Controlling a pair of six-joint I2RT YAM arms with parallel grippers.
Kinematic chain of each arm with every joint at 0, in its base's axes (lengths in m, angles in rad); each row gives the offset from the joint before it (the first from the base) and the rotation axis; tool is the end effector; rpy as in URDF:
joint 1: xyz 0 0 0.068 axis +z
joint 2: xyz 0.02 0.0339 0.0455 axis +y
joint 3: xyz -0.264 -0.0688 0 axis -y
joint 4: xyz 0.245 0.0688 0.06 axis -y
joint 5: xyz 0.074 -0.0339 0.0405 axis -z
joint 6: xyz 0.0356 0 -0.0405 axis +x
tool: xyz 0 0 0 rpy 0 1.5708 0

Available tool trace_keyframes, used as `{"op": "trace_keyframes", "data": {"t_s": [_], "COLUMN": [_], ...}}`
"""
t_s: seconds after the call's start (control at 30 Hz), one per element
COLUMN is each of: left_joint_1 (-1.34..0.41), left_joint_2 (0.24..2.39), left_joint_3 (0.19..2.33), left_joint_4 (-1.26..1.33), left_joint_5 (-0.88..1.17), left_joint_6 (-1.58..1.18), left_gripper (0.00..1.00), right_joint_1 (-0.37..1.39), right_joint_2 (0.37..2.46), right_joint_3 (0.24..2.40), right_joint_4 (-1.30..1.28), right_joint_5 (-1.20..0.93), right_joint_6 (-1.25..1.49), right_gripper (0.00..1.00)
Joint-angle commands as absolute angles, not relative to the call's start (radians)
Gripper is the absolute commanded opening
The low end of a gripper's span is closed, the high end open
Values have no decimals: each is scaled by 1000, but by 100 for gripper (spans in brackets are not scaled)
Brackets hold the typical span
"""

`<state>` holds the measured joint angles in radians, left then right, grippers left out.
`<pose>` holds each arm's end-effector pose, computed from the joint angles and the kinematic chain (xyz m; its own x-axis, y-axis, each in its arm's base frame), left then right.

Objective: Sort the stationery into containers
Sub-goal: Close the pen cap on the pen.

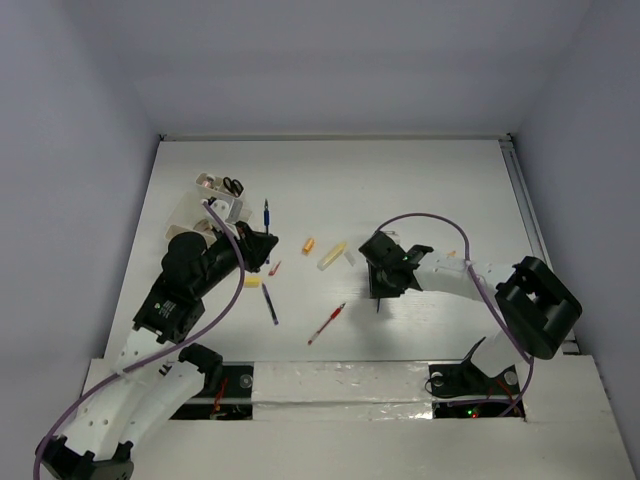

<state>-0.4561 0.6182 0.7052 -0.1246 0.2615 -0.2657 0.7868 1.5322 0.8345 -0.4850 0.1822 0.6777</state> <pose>0.1324 -0.0752 0.3435 -0.2052 -0.1819 -0.9617 0.6255 0.7314 -0.2718 0.2004 0.1918 0.1650 -0.9154 -0.0447 -0.4000 -0.0950 0.9898 0.1066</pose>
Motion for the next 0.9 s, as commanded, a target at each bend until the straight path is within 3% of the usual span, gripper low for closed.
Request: {"op": "trace_keyframes", "data": {"t_s": [0.0,0.07,0.13,0.33,0.53,0.7,0.87], "left_joint_1": [-451,-451,-451,-451,-451,-451,-451], "left_joint_2": [620,621,621,620,620,627,643], "left_joint_3": [709,707,707,707,707,707,701], "left_joint_4": [-94,-94,-92,-91,-91,-91,-74], "left_joint_5": [273,275,278,278,279,279,337], "left_joint_6": [-253,-255,-255,-253,-255,-255,-253], "left_gripper": [0,0,0,0,0,0,0], "right_joint_1": [792,792,792,811,811,811,811], "right_joint_2": [1516,1508,1499,1500,1532,1558,1502], "right_joint_3": [838,830,824,824,828,831,870], "right_joint_4": [-460,-463,-469,-476,-463,-462,-457], "right_joint_5": [170,166,161,134,144,187,256], "right_joint_6": [683,680,681,684,683,673,623], "right_gripper": [33,45,47,30,29,4,0]}}
